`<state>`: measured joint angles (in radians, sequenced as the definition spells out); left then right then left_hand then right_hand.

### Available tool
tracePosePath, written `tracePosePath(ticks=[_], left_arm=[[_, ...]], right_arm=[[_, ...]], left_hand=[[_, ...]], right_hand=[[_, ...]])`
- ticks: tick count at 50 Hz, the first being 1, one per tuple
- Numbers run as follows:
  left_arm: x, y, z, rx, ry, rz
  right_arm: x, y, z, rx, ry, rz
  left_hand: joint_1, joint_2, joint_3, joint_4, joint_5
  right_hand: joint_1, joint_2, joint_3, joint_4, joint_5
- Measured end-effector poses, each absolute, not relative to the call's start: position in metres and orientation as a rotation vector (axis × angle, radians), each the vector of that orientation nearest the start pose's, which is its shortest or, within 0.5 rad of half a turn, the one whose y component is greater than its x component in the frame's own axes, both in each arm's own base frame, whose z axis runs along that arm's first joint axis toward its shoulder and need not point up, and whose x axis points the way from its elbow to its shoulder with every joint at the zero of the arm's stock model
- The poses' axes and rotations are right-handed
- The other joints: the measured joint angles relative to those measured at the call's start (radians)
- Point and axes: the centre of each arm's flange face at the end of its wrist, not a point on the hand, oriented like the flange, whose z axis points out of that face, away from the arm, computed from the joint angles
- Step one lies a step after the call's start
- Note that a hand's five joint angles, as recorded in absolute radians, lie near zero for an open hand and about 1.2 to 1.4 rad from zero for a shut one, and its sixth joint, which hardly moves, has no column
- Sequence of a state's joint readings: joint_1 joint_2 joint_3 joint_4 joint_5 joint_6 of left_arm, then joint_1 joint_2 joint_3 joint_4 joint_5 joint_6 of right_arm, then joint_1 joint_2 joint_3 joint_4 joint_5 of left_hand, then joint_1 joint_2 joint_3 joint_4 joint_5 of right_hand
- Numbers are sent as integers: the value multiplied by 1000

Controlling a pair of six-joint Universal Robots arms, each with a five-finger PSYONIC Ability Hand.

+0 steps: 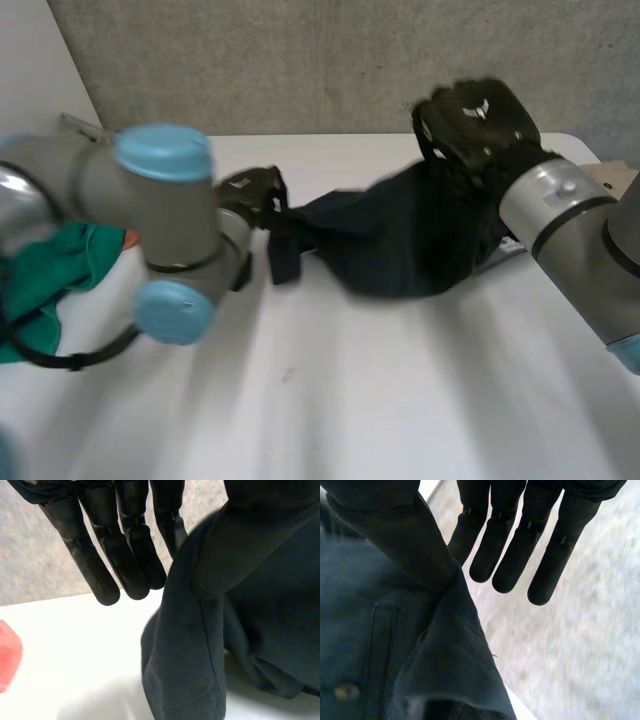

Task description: Fold the laundry.

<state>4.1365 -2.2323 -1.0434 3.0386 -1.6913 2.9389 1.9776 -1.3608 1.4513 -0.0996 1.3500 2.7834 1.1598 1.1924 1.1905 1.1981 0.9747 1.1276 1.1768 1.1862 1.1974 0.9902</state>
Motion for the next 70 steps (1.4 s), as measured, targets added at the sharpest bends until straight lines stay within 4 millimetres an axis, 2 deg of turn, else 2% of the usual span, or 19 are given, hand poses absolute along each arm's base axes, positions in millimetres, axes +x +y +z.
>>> tracePosePath(ticks=[5, 9, 14, 16, 21, 24, 26, 28, 30, 34, 39, 44, 46, 51, 54, 57, 61, 63, 70], left_arm=[[-303, -276, 244, 697, 2642, -2171], [-291, -273, 243, 963, 2465, -2150], [-296, -289, 233, 1110, 2270, -2126], [-306, -305, 232, 1116, 2162, -2170], [-332, -347, 268, 976, 1831, -2461], [-344, -361, 316, 823, 1549, -2714], [-348, -362, 345, 734, 1389, -2843], [-348, -358, 379, 632, 1204, -2981], [-345, -352, 401, 566, 1085, -3065], [-334, -340, 423, 506, 995, -3129], [-315, -330, 402, 568, 1193, -3039], [-301, -313, 345, 717, 1519, -2855], [-296, -296, 306, 828, 1704, -2734], [-288, -253, 231, 1056, 2028, -2461], [-282, -231, 199, 1161, 2151, -2303], [-276, -219, 182, 1219, 2213, -2182], [-271, -214, 176, 1235, 2243, -2101], [-268, -213, 177, 1228, 2259, -2067], [-266, -207, 183, 1214, 2304, -2036]], right_arm=[[262, -284, 247, -1100, 2048, -1910], [264, -292, 223, -1175, 2129, -1770], [279, -304, 207, -1210, 2118, -1740], [290, -317, 206, -1206, 2081, -1807], [312, -356, 242, -1103, 1897, -2161], [320, -376, 287, -963, 1684, -2439], [322, -383, 313, -871, 1547, -2575], [322, -385, 357, -716, 1295, -2747], [320, -382, 382, -636, 1131, -2815], [316, -374, 405, -596, 945, -2843], [315, -366, 383, -713, 1003, -2758], [314, -353, 333, -903, 1223, -2604], [312, -339, 296, -1035, 1371, -2475], [303, -308, 218, -1257, 1655, -2169], [296, -293, 182, -1334, 1796, -2000], [290, -284, 161, -1362, 1904, -1871], [285, -280, 153, -1340, 1991, -1777], [281, -279, 156, -1276, 2052, -1730], [268, -279, 184, -1010, 2199, -1652]], left_hand=[[0, 1, 3, 1, 0], [0, 2, 4, 1, 0], [0, 2, 5, 1, 0], [0, 3, 5, 1, 2], [0, 4, 6, 2, 4], [0, 4, 6, 2, 4], [0, 4, 6, 2, 6], [0, 4, 6, 2, 14], [0, 4, 6, 2, 14], [0, 4, 6, 2, 22], [0, 4, 6, 2, 23], [0, 4, 6, 2, 23], [0, 4, 7, 2, 23], [0, 4, 8, 2, 23], [0, 4, 8, 2, 23], [0, 4, 8, 2, 23], [0, 4, 8, 2, 23], [0, 4, 8, 2, 23], [0, 4, 8, 2, 23]], right_hand=[[0, 0, 0, 0, 0], [0, 0, 0, 0, 9], [0, 0, 0, 0, 21], [0, 0, 2, 0, 24], [0, 0, 4, 1, 24], [0, 0, 4, 1, 24], [0, 0, 4, 1, 24], [0, 0, 4, 1, 24], [0, 0, 4, 1, 24], [0, 0, 4, 1, 27], [0, 0, 4, 1, 27], [0, 0, 4, 1, 27], [0, 0, 4, 1, 27], [0, 0, 4, 1, 27], [0, 0, 4, 1, 27], [-5, -23, -24, -29, 5], [-256, -310, -294, -304, -274], [-521, -573, -581, -588, -569], [-699, -739, -756, -780, -763]])
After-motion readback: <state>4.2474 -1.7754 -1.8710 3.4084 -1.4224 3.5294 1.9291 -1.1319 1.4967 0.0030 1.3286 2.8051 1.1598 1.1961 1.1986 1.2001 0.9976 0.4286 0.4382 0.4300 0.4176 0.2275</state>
